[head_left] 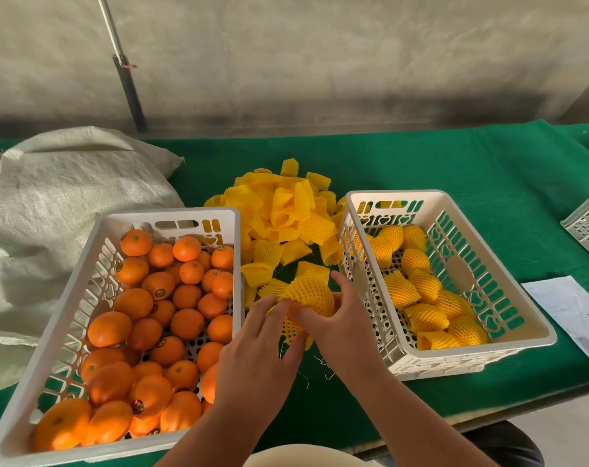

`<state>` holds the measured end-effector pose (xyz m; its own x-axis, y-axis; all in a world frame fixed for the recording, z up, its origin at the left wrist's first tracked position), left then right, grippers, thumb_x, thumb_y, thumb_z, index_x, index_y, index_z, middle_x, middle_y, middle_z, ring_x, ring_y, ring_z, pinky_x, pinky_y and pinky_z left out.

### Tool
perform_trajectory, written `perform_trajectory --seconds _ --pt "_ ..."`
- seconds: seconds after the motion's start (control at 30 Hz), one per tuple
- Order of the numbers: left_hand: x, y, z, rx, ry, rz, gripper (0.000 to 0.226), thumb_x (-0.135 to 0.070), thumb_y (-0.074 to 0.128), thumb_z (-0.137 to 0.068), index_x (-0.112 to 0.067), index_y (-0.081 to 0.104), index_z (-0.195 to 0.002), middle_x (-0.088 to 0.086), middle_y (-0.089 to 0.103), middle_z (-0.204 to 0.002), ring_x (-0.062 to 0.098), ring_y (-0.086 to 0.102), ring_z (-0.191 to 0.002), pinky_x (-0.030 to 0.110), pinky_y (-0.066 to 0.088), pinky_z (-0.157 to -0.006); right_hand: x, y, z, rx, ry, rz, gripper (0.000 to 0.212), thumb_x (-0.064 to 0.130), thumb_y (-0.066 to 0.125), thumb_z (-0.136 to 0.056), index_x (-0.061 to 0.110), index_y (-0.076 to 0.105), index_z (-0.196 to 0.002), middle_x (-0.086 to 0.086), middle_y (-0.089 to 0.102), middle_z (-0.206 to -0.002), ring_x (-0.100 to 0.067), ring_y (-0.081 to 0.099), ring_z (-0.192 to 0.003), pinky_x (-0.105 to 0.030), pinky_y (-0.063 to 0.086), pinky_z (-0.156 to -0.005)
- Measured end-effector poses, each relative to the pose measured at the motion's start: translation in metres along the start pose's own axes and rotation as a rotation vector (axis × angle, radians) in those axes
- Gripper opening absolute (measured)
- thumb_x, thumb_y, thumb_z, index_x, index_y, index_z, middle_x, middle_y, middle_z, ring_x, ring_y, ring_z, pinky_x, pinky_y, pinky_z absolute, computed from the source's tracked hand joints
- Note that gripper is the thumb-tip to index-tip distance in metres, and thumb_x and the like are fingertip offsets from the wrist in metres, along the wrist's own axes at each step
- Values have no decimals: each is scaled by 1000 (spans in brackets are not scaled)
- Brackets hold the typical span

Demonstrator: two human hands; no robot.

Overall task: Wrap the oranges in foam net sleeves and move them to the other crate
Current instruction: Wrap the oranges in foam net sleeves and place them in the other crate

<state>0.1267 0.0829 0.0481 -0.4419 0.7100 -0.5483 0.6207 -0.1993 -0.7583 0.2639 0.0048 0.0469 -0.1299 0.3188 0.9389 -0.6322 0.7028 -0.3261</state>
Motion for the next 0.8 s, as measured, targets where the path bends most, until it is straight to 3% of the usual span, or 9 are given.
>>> perform_trajectory --seconds 0.07,0.13,0.2,0.3,0.4,0.53,0.67,0.8 --pt "1 -6 0 -61 5 125 28 -46 60 -99 -39 56 -125 -26 53 -127 -2 62 -85 13 53 -54 -3 -5 -1 10 -37 9 102 58 84 -74 42 27 -156 11 57 -126 -8 63 -111 -18 59 -75" --pt "8 -13 -3 -140 -121 324 15 -50 55 -96 -48 52 -111 -29 56 -113 0 64 -91 16 55 -56 -4 -11 -2 17 -97 73 99 56 83 -75 50 24 -154 15 54 -128 -7 62 -111 -21 61 -77" --pt "20 -11 -10 -131 -349 547 27 -66 54 -90 -48 54 -111 -25 59 -112 1 64 -100 21 57 -59 -3 -16 -2 41 -154 113 101 53 82 -73 55 21 -154 17 51 -131 -8 60 -115 -32 64 -81" --pt "24 12 -21 290 -753 1225 64 -74 65 -79 -37 55 -131 -2 64 -134 20 67 -119 47 63 -77 2 -15 0 104 -246 205 108 51 81 -72 57 15 -157 25 43 -138 -2 52 -124 -33 63 -87" --pt "18 19 -22 601 -736 1475 62 -60 61 -96 -27 49 -147 12 62 -141 37 62 -128 57 56 -97 6 -9 3 179 -292 249 109 50 78 -73 57 11 -158 32 36 -142 7 40 -132 -38 56 -100" --pt "17 18 -21 573 -659 1462 67 -41 81 -88 -26 52 -146 13 63 -138 37 64 -125 54 56 -99 13 -5 5 231 -346 267 114 52 81 -74 56 5 -160 31 30 -150 4 35 -140 -43 52 -108" --pt "28 15 -21 359 -647 1282 80 -54 87 -71 -39 53 -142 1 68 -132 28 69 -118 41 62 -86 5 -4 1 368 -274 209 124 68 86 -69 59 0 -158 24 18 -165 -3 27 -151 -40 42 -116" --pt "33 9 -24 289 -398 814 89 -73 83 -60 -59 45 -139 -27 56 -129 14 66 -111 28 63 -75 -5 -4 2 470 2 -131 102 72 76 -79 50 17 -159 6 50 -155 -7 59 -132 -39 54 -108"
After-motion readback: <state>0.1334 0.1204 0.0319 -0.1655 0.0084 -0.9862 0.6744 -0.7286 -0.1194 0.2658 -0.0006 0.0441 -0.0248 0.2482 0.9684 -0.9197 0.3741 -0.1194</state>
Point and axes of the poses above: each hand's wrist, its own z-axis away from the middle knuckle, its own y-axis out of the palm, x = y × z, the point moved 4 cm from there along -z, towards the middle knuckle
